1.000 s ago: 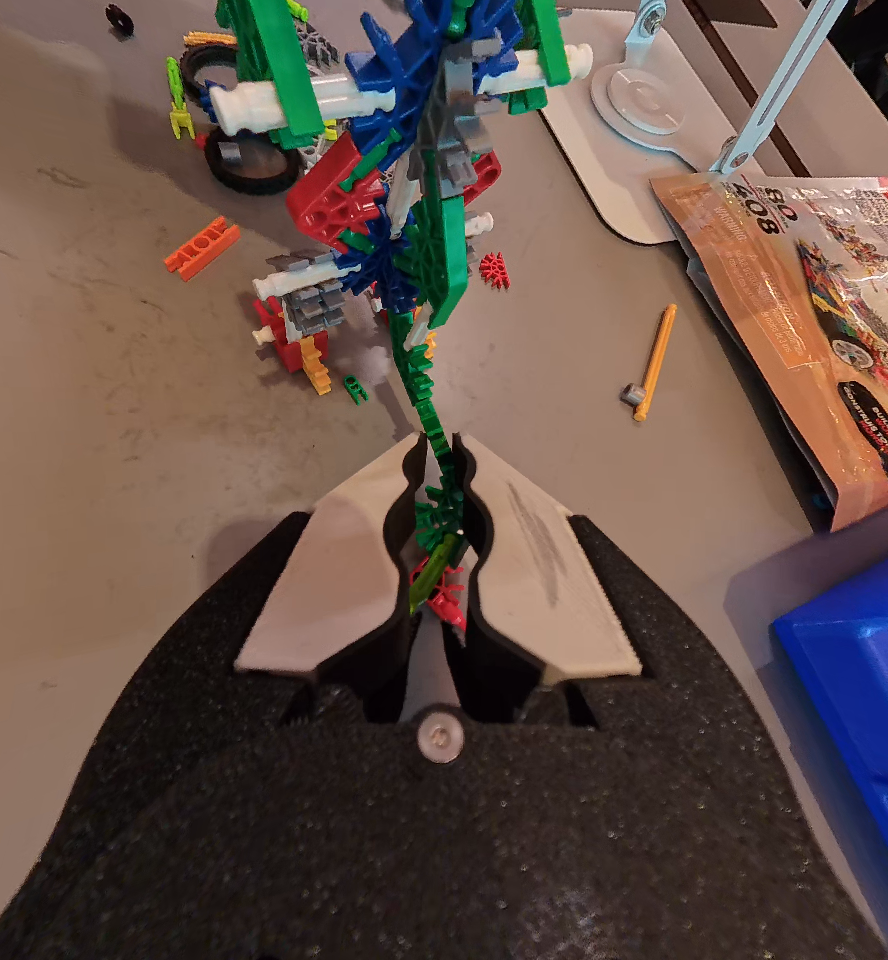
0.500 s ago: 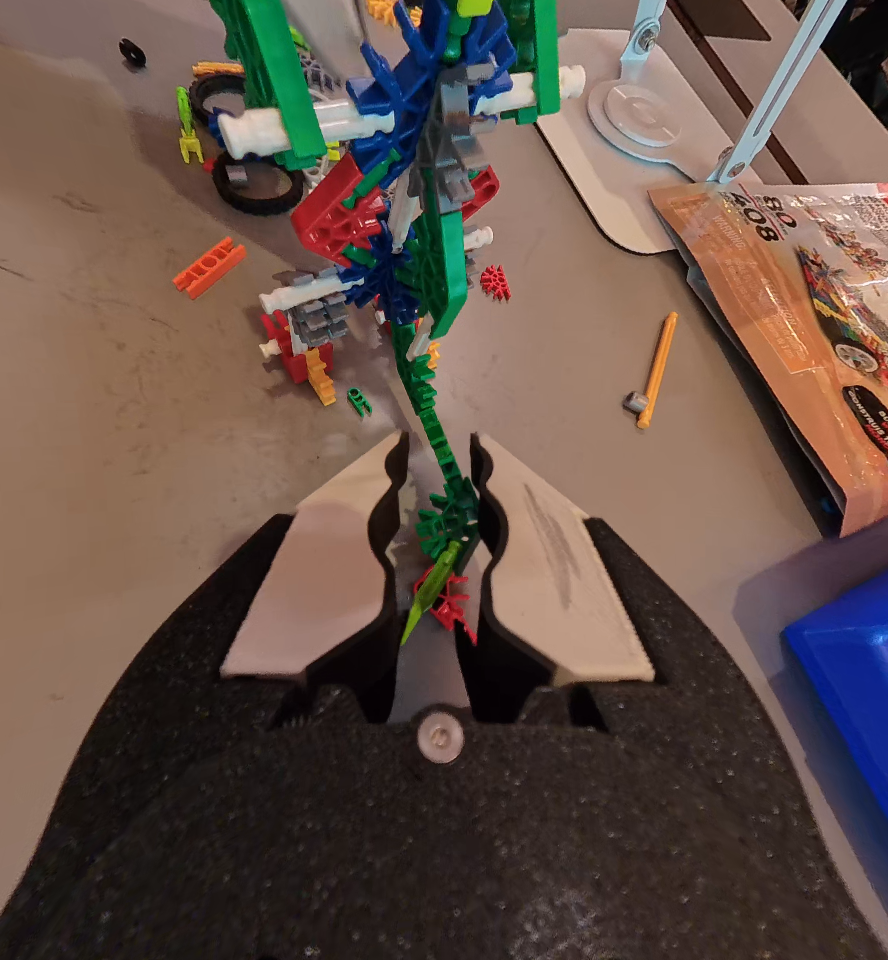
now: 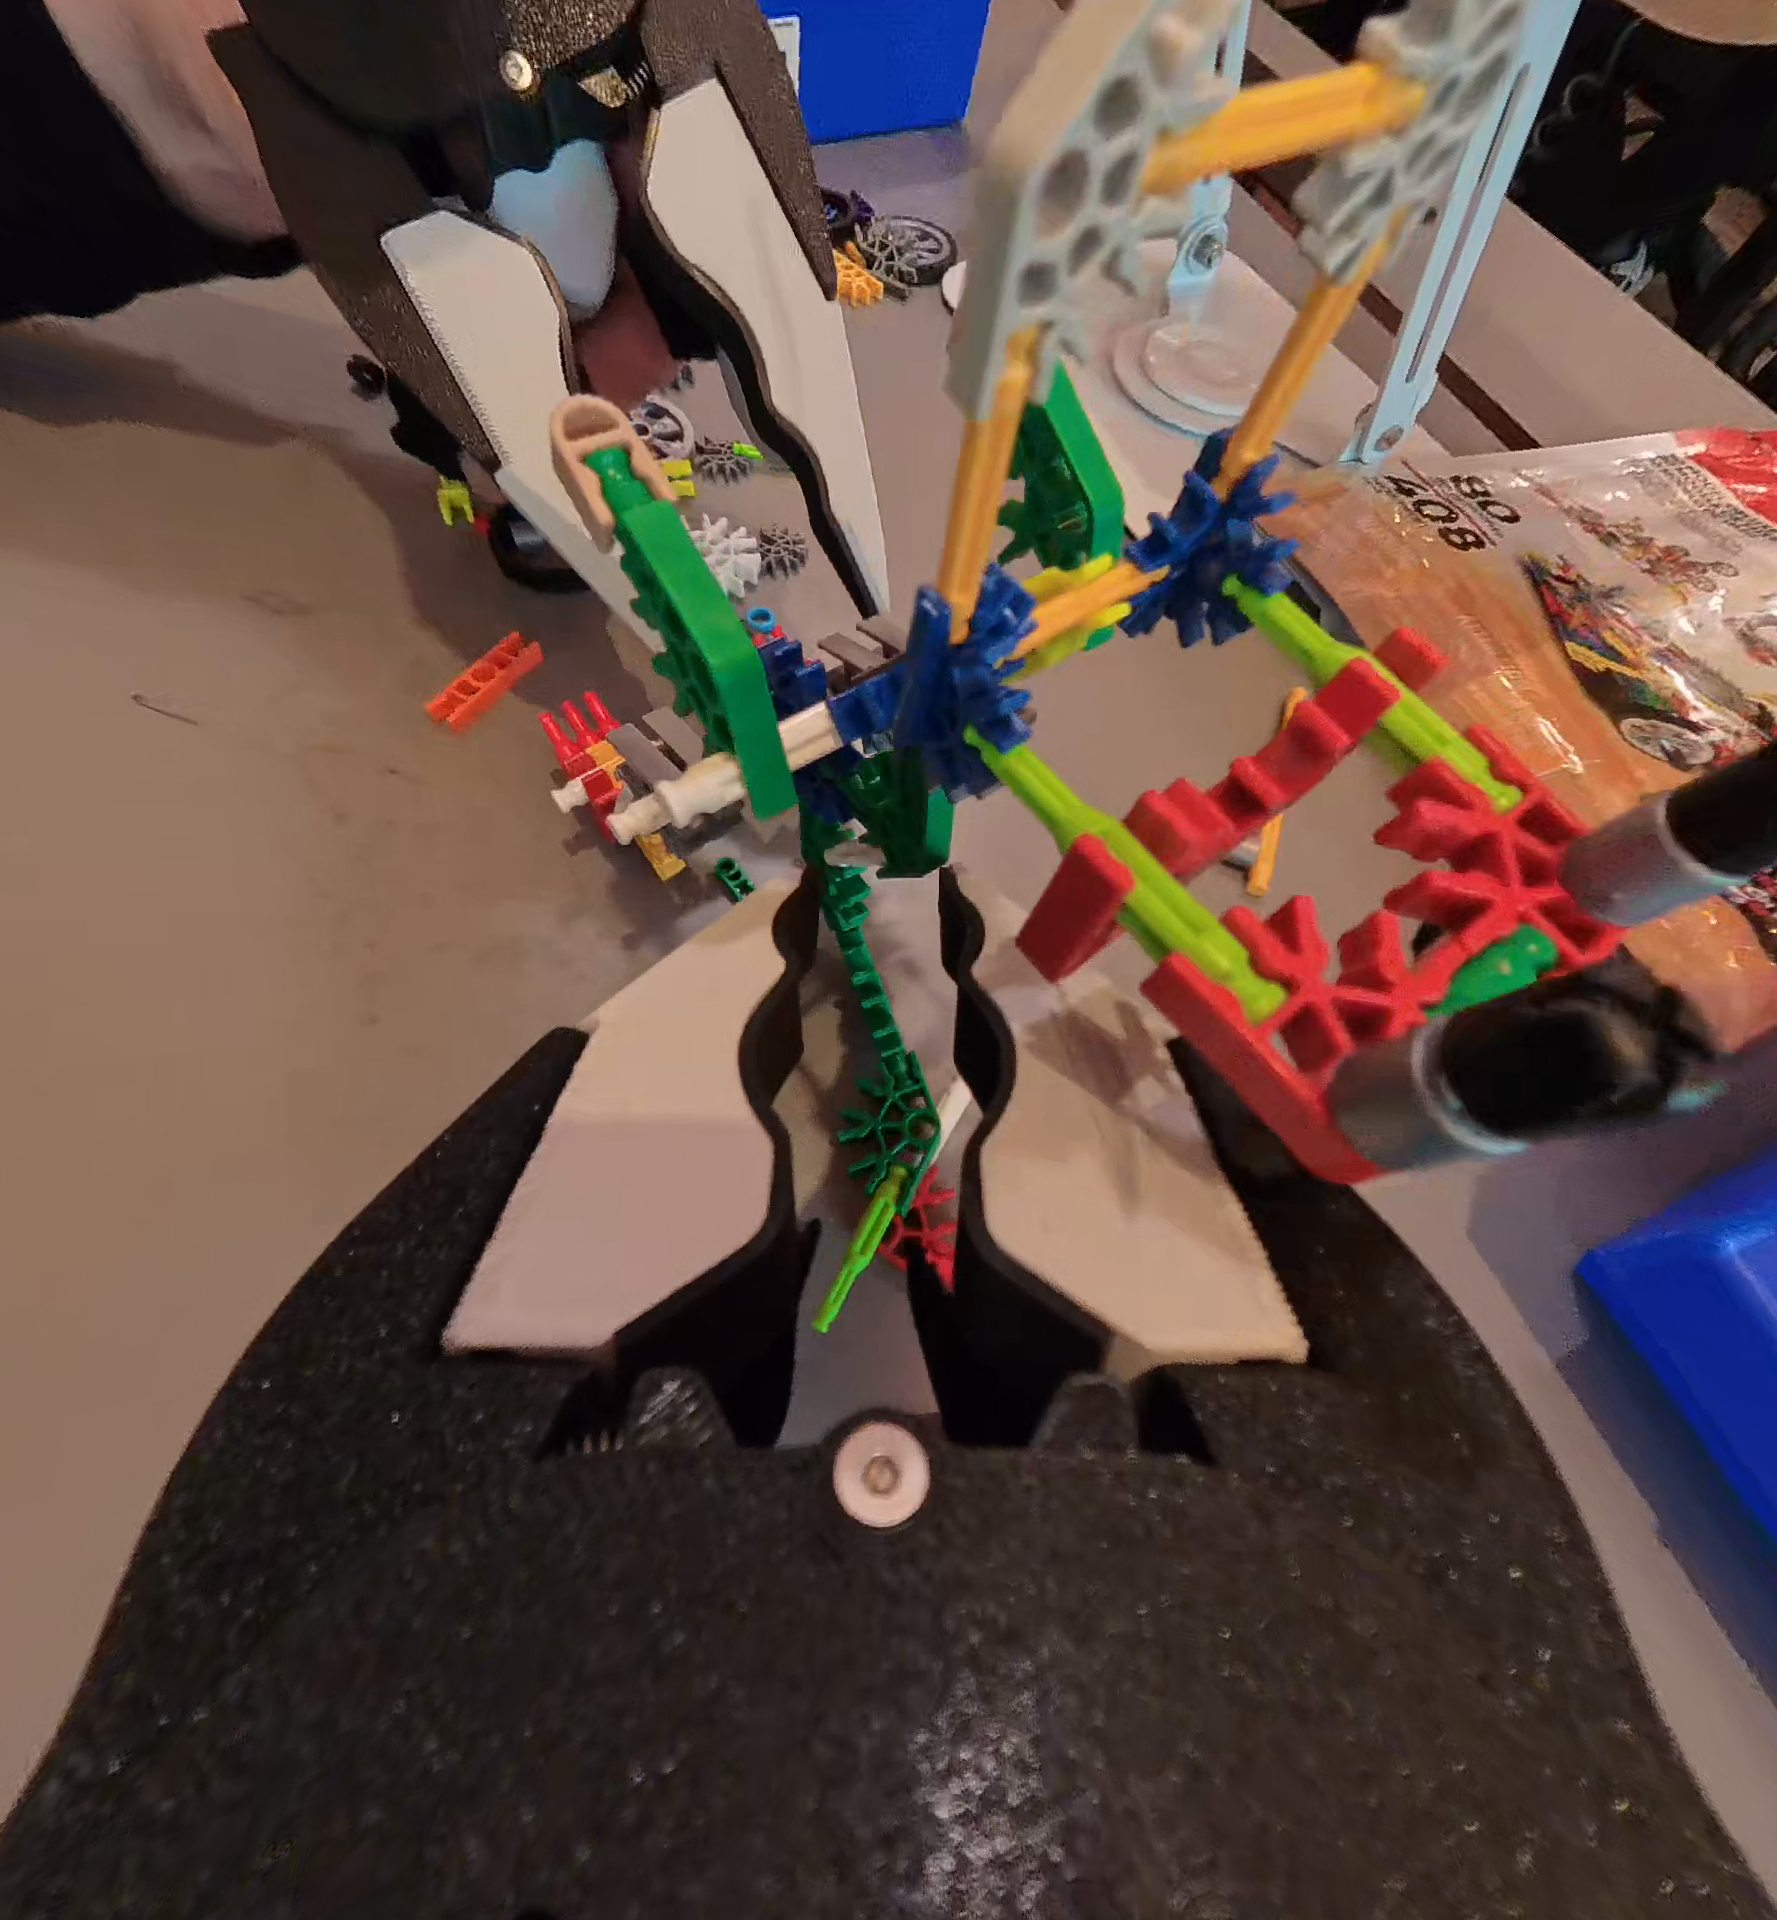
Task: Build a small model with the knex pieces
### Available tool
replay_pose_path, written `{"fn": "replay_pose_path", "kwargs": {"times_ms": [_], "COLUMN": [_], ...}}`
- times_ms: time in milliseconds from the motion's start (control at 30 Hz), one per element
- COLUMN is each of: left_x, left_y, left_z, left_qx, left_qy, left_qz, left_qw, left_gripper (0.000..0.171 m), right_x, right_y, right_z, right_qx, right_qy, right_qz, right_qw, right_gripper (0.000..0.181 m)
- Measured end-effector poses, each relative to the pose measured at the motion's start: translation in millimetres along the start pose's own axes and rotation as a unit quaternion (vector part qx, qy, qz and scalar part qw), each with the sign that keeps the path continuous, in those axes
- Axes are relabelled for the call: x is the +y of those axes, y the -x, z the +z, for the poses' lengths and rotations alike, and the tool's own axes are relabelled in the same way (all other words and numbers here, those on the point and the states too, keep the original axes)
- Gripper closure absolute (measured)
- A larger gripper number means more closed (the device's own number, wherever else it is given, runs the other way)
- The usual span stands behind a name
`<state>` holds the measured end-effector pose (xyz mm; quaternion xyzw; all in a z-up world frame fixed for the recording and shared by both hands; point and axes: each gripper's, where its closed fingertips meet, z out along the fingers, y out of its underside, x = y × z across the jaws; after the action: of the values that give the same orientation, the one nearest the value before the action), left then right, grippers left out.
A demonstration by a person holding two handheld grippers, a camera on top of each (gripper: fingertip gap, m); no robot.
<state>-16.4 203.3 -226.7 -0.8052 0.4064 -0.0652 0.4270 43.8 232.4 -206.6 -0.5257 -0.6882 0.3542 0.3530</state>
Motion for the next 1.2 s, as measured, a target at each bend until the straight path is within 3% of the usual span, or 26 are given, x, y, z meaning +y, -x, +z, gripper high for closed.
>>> {"fn": "replay_pose_path", "kwargs": {"times_ms": [200,433,500,633,767,967,1200], "left_x": [-21,-25,-20,-16,-17,-21,-25], "left_y": [-3,-17,-18,-28,-29,-28,-27], "left_z": [-6,-1,2,3,4,10,15], "left_qx": [0.002,0.025,0.022,0.034,0.034,0.040,0.050], "left_qy": [-0.048,-0.052,-0.045,-0.048,-0.061,-0.071,-0.090], "left_qz": [-0.026,-0.046,-0.043,-0.029,-0.015,0.004,0.007], "left_qw": [0.998,0.997,0.998,0.998,0.997,0.997,0.995], "left_gripper": [0.118,0.095,0.096,0.114,0.115,0.115,0.116], "right_x": [-11,-31,-36,-45,-59,-65,-76], "right_y": [2,6,9,13,16,14,13], "right_z": [2,-1,-1,0,-5,-18,-28], "right_qx": [0.009,0.019,0.029,0.041,0.066,0.128,0.150], "right_qy": [-0.001,0.009,0.022,0.046,0.064,0.161,0.194], "right_qz": [-0.020,-0.046,-0.066,-0.098,-0.132,-0.217,-0.237], "right_qw": [1.000,0.999,0.997,0.993,0.987,0.954,0.940], "right_gripper": [0.163,0.166,0.166,0.167,0.167,0.166,0.166]}}
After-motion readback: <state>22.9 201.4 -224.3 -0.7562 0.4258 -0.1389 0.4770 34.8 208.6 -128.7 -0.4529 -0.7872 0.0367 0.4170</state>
